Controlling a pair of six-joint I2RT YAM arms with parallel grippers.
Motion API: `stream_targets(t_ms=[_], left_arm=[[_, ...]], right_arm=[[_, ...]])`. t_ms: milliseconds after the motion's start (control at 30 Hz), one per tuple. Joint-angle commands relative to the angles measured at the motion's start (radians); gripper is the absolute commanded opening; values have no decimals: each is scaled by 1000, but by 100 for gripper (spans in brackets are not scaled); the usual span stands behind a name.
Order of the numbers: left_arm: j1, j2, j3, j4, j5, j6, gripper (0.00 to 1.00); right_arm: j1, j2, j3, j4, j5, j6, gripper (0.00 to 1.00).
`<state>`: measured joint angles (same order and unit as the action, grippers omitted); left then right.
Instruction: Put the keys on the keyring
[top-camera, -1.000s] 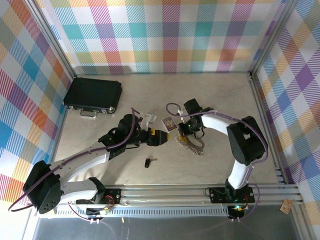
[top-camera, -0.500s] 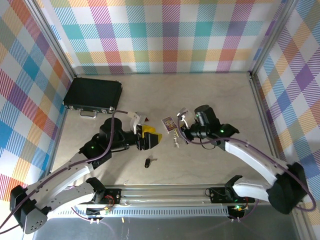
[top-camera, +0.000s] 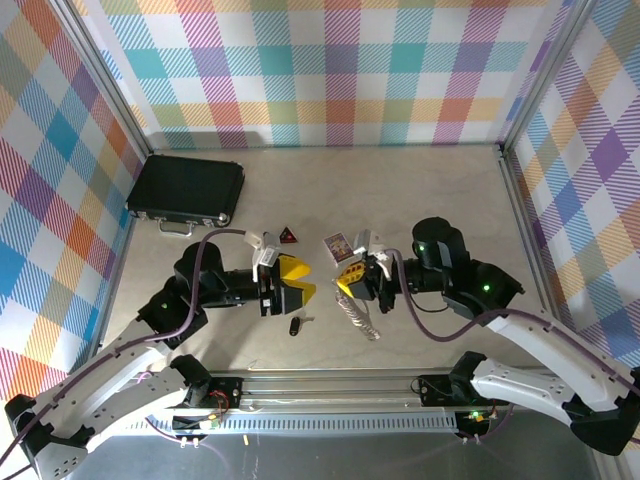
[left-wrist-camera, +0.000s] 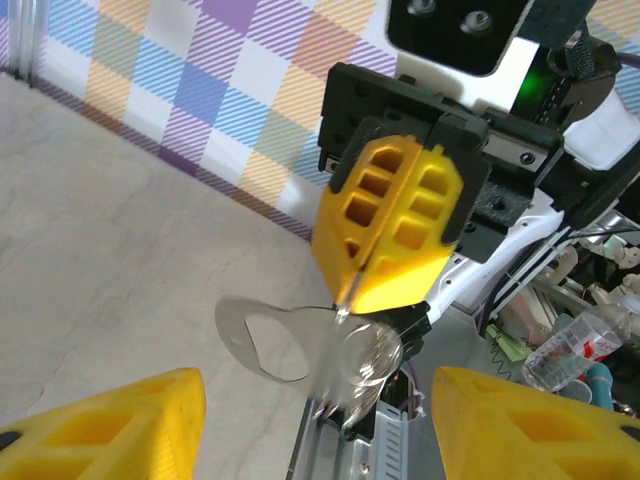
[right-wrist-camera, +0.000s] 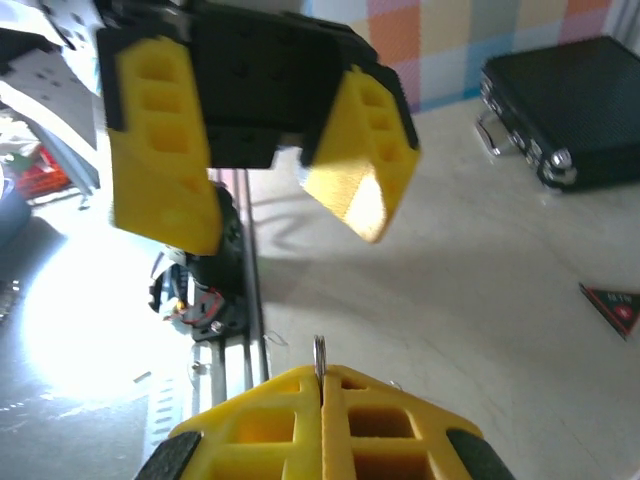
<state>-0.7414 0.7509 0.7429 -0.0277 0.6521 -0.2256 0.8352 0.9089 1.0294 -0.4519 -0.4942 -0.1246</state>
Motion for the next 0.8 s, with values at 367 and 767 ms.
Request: stream_targets(t_ms=[367, 767], left_arm=[[-131, 22, 110, -80, 2, 150, 49], [-233, 103, 149, -133, -79, 256, 40]], right_arm=[[76, 0, 139, -211, 39, -81, 0], [92, 2, 143, -250, 75, -112, 0]])
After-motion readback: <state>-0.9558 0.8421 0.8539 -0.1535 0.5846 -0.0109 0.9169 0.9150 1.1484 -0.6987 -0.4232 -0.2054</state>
